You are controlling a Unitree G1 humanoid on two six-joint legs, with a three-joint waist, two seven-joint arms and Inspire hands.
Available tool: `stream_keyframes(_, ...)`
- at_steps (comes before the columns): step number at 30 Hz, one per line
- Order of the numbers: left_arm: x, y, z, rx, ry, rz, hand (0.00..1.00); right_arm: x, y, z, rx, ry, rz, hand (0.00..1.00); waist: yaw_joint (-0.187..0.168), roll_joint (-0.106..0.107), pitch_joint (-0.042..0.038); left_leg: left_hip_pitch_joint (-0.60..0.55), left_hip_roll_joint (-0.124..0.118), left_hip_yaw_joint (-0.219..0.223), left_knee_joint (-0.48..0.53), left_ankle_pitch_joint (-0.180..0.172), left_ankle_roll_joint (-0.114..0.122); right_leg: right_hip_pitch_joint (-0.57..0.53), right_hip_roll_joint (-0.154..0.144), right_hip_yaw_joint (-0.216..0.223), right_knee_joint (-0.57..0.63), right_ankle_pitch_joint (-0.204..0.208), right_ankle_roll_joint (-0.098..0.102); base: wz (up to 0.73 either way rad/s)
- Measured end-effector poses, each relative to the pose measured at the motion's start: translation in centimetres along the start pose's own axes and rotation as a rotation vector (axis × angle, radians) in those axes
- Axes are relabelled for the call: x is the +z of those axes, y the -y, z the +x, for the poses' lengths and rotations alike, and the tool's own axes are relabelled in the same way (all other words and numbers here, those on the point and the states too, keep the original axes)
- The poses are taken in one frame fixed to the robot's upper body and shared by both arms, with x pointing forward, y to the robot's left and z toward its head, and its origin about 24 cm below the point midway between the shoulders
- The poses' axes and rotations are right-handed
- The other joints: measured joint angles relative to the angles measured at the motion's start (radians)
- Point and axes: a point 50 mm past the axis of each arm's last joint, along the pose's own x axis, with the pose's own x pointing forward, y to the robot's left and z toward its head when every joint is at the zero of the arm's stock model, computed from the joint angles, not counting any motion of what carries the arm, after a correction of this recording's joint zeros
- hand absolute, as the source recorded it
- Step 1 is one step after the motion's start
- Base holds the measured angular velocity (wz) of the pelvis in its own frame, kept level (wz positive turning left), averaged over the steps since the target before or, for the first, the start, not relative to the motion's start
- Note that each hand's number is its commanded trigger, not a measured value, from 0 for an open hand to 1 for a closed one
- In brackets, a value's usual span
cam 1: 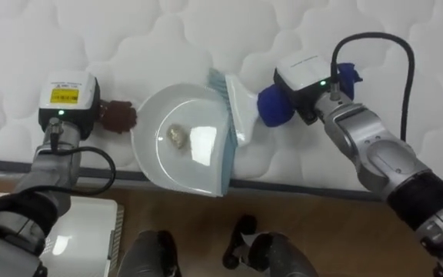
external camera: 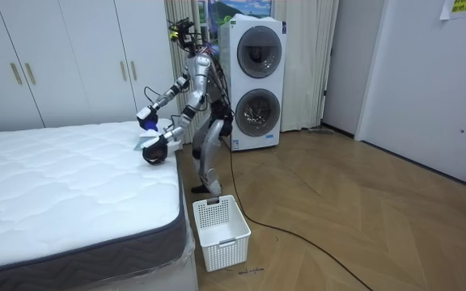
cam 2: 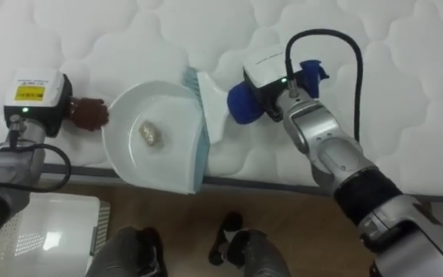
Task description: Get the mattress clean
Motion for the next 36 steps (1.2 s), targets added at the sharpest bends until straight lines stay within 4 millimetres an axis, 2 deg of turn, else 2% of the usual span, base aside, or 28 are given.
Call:
stream_keyframes(4,0.0,0.1,0.0,-0.005,0.0,0.0,1.0,1.2,0.0,-0.2,0.006,0.063,0.054,1.0,0.001,-0.001,-0.0007,-0.002,-0.002,0.0,-0.001,0.001,0.003,0.0,-0.003,-0.003,0.0,0.0,0.0,0.02)
stream_keyframes(7,0.1,0.1,-0.1,-0.006,0.002,-0.002,1.0,3.1,-0.3,-0.5,0.021,0.157,0.074,1.0,0.0,0.0,-0.0018,-0.003,-0.001,-0.001,0.0,0.002,0.003,0.0,-0.003,-0.006,-0.001,0.0,0.0,0.0)
stream_keyframes(10,0.1,0.2,-0.2,-0.009,0.005,-0.004,1.0,4.0,-0.8,-0.6,0.033,0.198,0.09,1.0,0.0,0.001,-0.0021,-0.003,-0.003,-0.001,0.003,0.002,0.004,0.0,-0.01,-0.012,0.012,-0.002,0.001,0.01)
stream_keyframes(17,0.2,0.3,-0.2,-0.011,0.016,-0.012,1.0,3.8,-1.3,-0.7,0.048,0.202,0.112,1.0,0.001,0.001,-0.002,-0.003,-0.005,-0.002,0.005,0.002,0.004,0.001,-0.013,-0.011,0.013,-0.003,0.0,0.0)
stream_keyframes(22,0.1,0.4,-0.5,0.015,0.023,-0.034,1.0,2.7,-3.2,-1.1,0.107,0.165,0.144,1.0,0.004,0.001,-0.0022,-0.001,-0.007,-0.003,0.01,0.002,0.004,0.002,-0.017,-0.01,0.027,-0.005,-0.001,0.0)
stream_keyframes(26,0.1,1.5,-1.6,0.01,0.029,-0.058,1.0,1.3,-4.4,-1.9,0.144,0.128,0.148,1.0,0.004,0.005,-0.0047,0.011,-0.018,-0.002,0.004,0.003,0.006,0.005,-0.025,-0.002,0.029,-0.01,0.003,0.0)
stream_keyframes(31,-0.5,3.2,-3.3,-0.029,0.005,-0.096,1.0,-1.1,-6.0,-3.2,0.178,0.041,0.194,1.0,0.001,0.012,-0.0145,0.057,-0.027,0.002,-0.014,0.003,0.006,0.042,-0.027,0.007,0.024,-0.016,0.011,0.02)
stream_keyframes(33,-0.5,3.7,-4.2,-0.027,0.002,-0.12,1.0,-1.9,-6.7,-3.7,0.181,-0.003,0.233,1.0,-0.004,0.011,-0.0252,0.091,-0.045,0.009,-0.042,0.01,0.007,0.063,-0.034,0.022,0.019,-0.021,0.019,0.05)
stream_keyframes(35,-0.4,4.1,-4.9,-0.028,0.009,-0.141,1.0,-2.2,-7.3,-4.2,0.185,-0.026,0.274,1.0,-0.005,0.009,-0.0407,0.116,-0.055,0.011,-0.069,0.018,0.006,0.083,-0.035,0.023,0.003,-0.019,0.023,0.03)
stream_keyframes(36,-0.6,4.3,-5.2,-0.03,0.001,-0.156,1.0,-2.3,-7.4,-4.3,0.182,-0.034,0.293,1.0,-0.005,0.009,-0.0418,0.142,-0.055,0.015,-0.085,0.022,0.003,0.107,-0.032,0.023,-0.011,-0.017,0.025,0.0)
